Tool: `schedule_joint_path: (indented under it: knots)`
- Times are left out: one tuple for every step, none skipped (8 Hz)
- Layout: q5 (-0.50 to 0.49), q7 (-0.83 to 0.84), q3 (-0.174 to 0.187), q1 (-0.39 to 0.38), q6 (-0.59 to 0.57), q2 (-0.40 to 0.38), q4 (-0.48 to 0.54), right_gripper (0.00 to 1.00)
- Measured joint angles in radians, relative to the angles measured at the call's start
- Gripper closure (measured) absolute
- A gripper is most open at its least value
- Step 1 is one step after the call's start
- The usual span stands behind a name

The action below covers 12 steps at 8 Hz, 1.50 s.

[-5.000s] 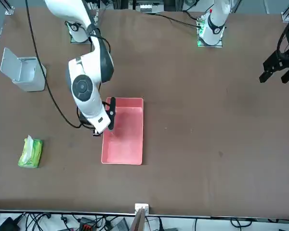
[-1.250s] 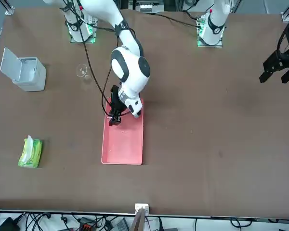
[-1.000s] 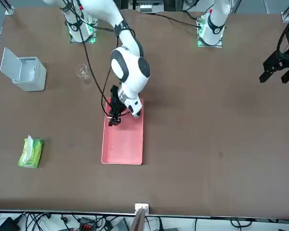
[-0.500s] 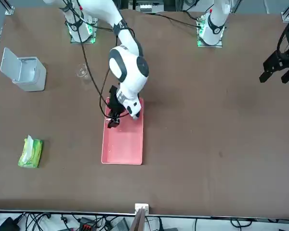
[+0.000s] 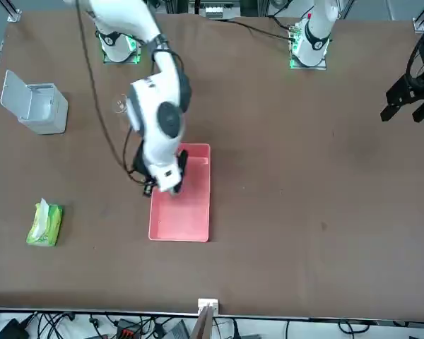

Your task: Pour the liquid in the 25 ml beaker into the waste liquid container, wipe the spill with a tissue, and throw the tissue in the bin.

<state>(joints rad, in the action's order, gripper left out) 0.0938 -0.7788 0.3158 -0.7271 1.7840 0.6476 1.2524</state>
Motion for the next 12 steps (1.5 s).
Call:
schedule_joint_path:
  knots:
    - [-0.111, -0.038, 0.001, 0.059, -0.004, -0.02, -0.002, 0.53]
    - [-0.243, -0.111, 0.003, 0.129, -0.008, -0.033, -0.001, 0.53]
    - [-0.385, -0.219, 0.003, 0.208, -0.011, -0.036, 0.0, 0.53]
    - [-0.518, -0.35, 0.001, 0.287, -0.016, -0.032, 0.009, 0.53]
    - [-0.613, -0.469, -0.001, 0.355, -0.022, -0.025, 0.029, 0.53]
    - [-0.687, -0.575, -0.002, 0.406, -0.026, -0.018, 0.057, 0.53]
    - [-0.747, -0.664, -0.003, 0.441, -0.027, -0.011, 0.085, 0.53]
    - [-0.806, -0.749, -0.005, 0.468, -0.031, -0.006, 0.116, 0.53]
    - [-0.857, -0.829, -0.005, 0.493, -0.041, -0.001, 0.142, 0.53]
    - [-0.905, -0.91, -0.006, 0.519, -0.056, 0.006, 0.165, 0.53]
    - [-0.949, -0.99, -0.006, 0.546, -0.073, 0.017, 0.182, 0.53]
    - [-0.988, -1.067, -0.006, 0.575, -0.094, 0.032, 0.193, 0.53]
